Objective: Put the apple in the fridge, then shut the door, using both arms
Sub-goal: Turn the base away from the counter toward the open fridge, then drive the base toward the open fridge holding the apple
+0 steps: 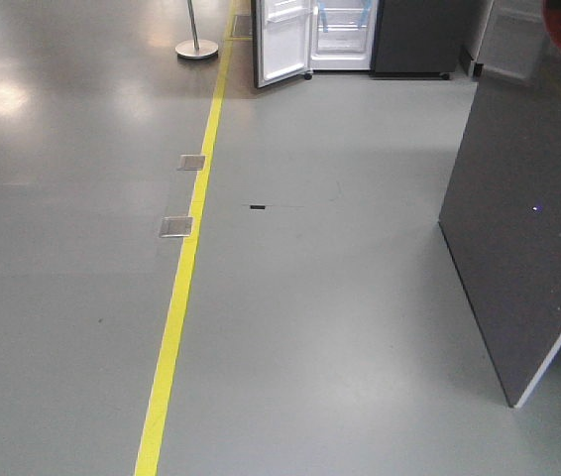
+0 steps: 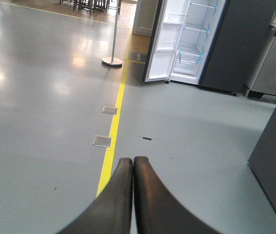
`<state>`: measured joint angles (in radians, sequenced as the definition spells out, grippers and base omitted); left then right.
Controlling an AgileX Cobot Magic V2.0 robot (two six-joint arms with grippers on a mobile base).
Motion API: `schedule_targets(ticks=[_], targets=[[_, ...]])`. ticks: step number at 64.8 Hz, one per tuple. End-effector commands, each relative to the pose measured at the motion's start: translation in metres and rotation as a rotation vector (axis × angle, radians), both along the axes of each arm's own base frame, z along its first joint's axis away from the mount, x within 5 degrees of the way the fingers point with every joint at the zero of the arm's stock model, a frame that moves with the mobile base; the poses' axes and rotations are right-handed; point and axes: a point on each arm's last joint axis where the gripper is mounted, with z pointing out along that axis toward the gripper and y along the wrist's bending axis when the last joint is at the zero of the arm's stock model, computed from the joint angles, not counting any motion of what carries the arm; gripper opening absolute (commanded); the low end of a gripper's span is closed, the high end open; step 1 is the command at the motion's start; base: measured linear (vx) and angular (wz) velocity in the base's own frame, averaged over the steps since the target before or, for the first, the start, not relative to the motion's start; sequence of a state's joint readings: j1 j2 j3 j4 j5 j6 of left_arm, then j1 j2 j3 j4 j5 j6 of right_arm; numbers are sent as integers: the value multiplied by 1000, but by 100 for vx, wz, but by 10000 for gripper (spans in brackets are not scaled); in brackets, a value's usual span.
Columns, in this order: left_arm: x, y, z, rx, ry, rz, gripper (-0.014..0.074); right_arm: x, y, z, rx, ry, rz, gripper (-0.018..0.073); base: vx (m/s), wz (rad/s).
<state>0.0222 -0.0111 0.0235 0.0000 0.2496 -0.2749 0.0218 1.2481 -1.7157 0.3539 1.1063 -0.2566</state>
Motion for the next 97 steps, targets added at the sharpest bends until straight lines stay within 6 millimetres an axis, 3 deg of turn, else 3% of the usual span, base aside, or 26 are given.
schedule_targets(ticks=[1, 97], targets=[[-1, 0, 13, -6, -106, 0, -6, -8, 0, 18, 25, -118, -8, 101, 14, 9], [-1, 0, 13, -6, -106, 0, -6, -8, 0, 18, 25, -118, -8, 101, 19, 0]])
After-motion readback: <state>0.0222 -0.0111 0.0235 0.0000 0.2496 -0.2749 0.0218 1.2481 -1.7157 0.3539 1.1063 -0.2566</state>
